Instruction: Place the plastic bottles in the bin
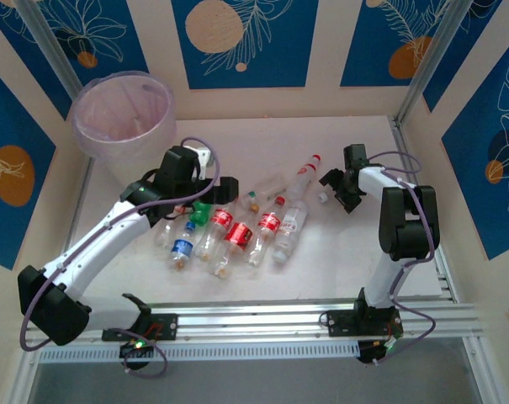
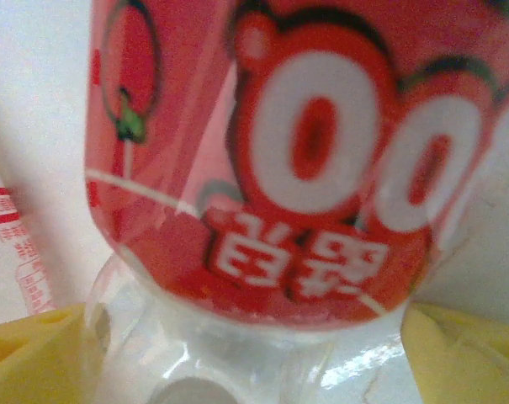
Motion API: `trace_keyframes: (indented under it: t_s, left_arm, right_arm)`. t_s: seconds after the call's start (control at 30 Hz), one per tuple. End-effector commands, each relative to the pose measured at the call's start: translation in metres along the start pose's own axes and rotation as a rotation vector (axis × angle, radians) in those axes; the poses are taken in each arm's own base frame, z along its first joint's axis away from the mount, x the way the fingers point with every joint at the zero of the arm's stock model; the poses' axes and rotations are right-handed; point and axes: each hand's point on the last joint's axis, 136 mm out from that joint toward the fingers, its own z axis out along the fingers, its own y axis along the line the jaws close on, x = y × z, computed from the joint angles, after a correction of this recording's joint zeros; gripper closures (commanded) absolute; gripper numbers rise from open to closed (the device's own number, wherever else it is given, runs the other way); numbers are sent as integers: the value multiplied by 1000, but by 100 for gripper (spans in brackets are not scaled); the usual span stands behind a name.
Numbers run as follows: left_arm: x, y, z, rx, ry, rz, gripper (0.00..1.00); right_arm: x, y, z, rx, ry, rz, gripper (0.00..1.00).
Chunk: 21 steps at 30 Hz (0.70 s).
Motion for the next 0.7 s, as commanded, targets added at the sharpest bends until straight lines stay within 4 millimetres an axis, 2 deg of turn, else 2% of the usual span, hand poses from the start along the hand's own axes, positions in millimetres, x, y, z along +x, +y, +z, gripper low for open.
trace_keyframes:
  t_s: [0.0, 0.07, 0.2, 0.3, 0.47, 0.67]
  left_arm:
    - [-6, -13, 5, 64, -35, -27, 2]
    - [-9, -19, 8, 98, -47, -50, 2]
    - [-16, -28, 19, 144, -45, -86, 3]
    - [-26, -40, 29, 198, -45, -102, 3]
    - [-45, -62, 43, 304, -64, -135, 1]
    - [-65, -79, 53, 422, -80, -179, 0]
  right_arm:
    - [-7, -9, 0, 47, -34, -11, 15]
    - [-9, -10, -3, 35, -43, -27, 25]
    - [-8, -16, -10, 23, -34, -53, 31]
    - [-7, -17, -19, -18, -25, -80, 40]
    - [-4, -15, -44, -79, -38, -152, 43]
    - [12, 6, -89, -233, -24, -301, 46]
